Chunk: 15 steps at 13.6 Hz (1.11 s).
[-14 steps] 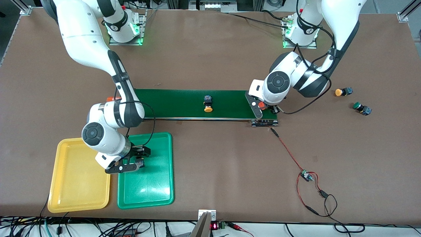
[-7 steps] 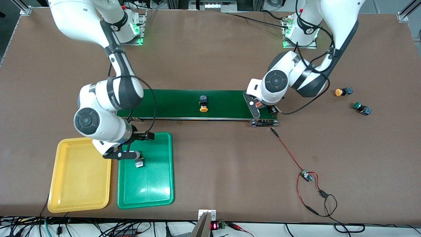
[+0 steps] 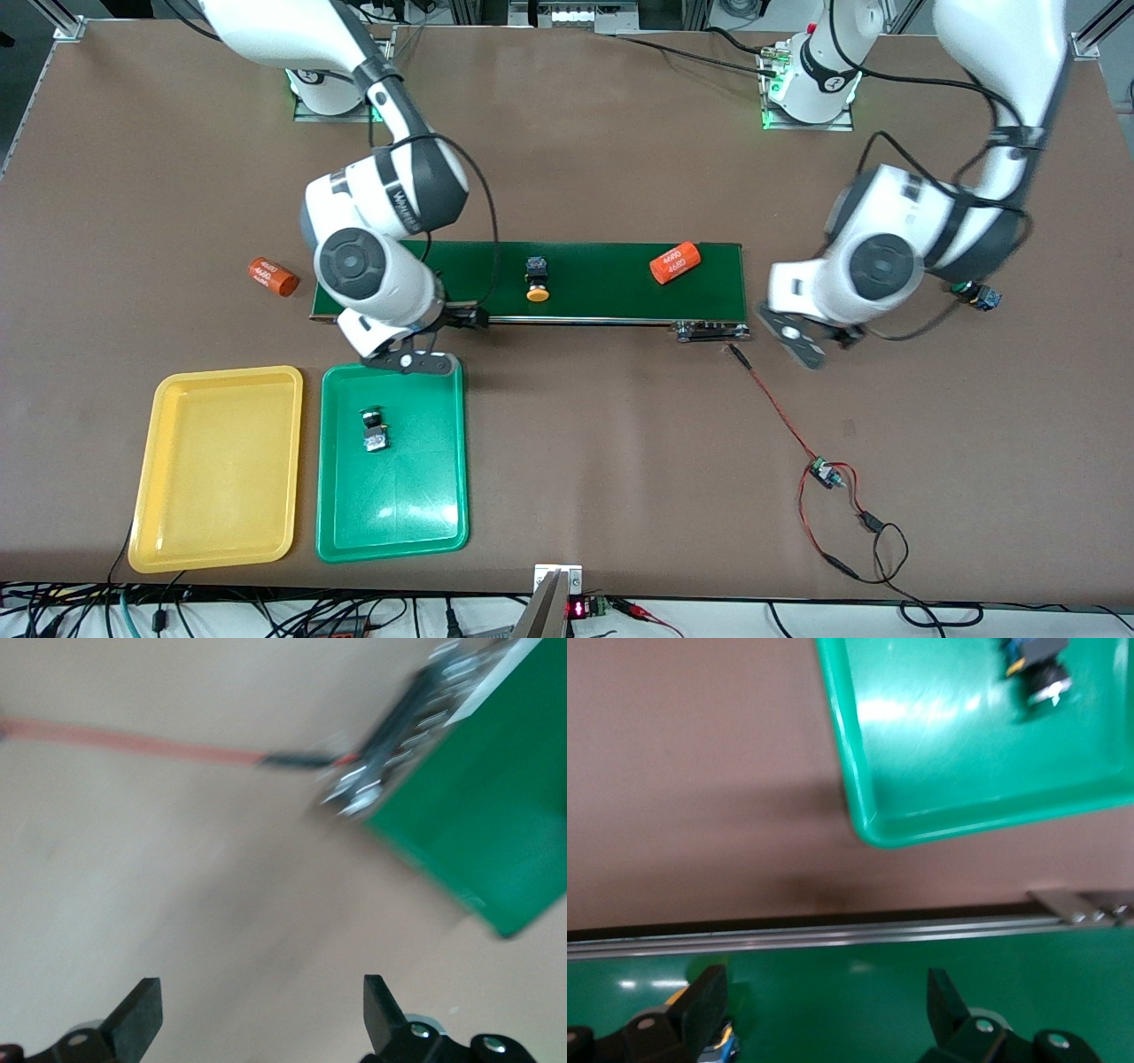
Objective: Sort buttons by color to trays
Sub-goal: 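Grasp the yellow switch on the belt with the right gripper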
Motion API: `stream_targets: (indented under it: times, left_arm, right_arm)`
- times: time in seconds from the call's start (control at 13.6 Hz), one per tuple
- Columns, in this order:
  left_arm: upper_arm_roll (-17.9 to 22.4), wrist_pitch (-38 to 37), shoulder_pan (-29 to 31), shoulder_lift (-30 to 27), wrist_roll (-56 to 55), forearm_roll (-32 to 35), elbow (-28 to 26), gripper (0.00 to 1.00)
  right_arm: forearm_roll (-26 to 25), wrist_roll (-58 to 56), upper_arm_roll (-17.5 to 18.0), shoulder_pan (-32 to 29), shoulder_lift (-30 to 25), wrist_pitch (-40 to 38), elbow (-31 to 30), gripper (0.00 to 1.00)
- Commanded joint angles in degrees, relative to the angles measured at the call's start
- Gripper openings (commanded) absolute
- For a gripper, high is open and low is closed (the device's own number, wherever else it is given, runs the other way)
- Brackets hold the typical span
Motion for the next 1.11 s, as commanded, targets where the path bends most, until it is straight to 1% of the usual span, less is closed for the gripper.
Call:
stream_targets:
  times: [0.0, 0.15, 0.29, 0.44, 0.52, 0.59, 0.66, 0.81, 0.96, 1.03]
  left_arm:
    - [7.8, -1.2, 0.6, 0.2, 1.3, -0.7, 0.6, 1.0]
    - [11.9, -1.2, 1.0, 0.7, 0.9, -0.2, 0.1, 1.0]
    - [16.7, -1.3, 1.5, 1.7, 0.3, -0.1, -0.9, 1.0]
    - [20.0, -0.9, 2.7, 2.1, 0.5, -0.1, -3.0, 1.0]
    - [21.5, -0.5, 3.3, 2.6, 0.3, -0.2, -2.9, 1.0]
    - [24.5, 0.5, 3.3, 3.2, 0.1, -0.8, -2.7, 1.0]
    - [26.9, 2.8, 3.4, 3.9, -1.0, -2.1, -3.0, 1.0]
    - [30.5, 5.4, 3.4, 5.2, -4.8, -8.1, -3.3, 1.0]
    - [32.8, 7.1, 3.4, 5.5, -10.5, -13.0, -4.3, 1.0]
    - [33.6, 9.0, 3.4, 5.5, -14.8, -14.1, -4.6, 1.0]
  right_arm:
    - [-0.2, 6.4, -0.4, 3.8, -2.4, 0.1, -4.0, 1.0]
    - [-0.2, 9.7, -0.5, 6.7, -3.5, 0.1, -6.1, 1.0]
    - [-0.4, 10.0, -0.4, 7.8, -4.9, 0.1, -8.2, 1.0]
    - [-2.9, 9.8, -0.4, 11.1, -4.9, 0.1, -9.9, 1.0]
    - [-3.6, 9.9, -0.4, 11.6, -4.9, 0.4, -10.6, 1.0]
    - [-3.6, 9.9, -0.4, 11.6, -4.8, 0.9, -11.4, 1.0]
    - [-3.6, 9.9, -0.4, 11.6, -4.4, 1.2, -11.8, 1.0]
    - [-3.6, 9.9, -0.4, 11.8, -4.2, 3.9, -13.8, 1.0]
    - [-3.6, 9.4, -0.4, 11.3, -3.8, 7.5, -15.8, 1.0]
    - [-3.6, 9.4, -0.4, 10.9, -3.4, 8.5, -16.1, 1.0]
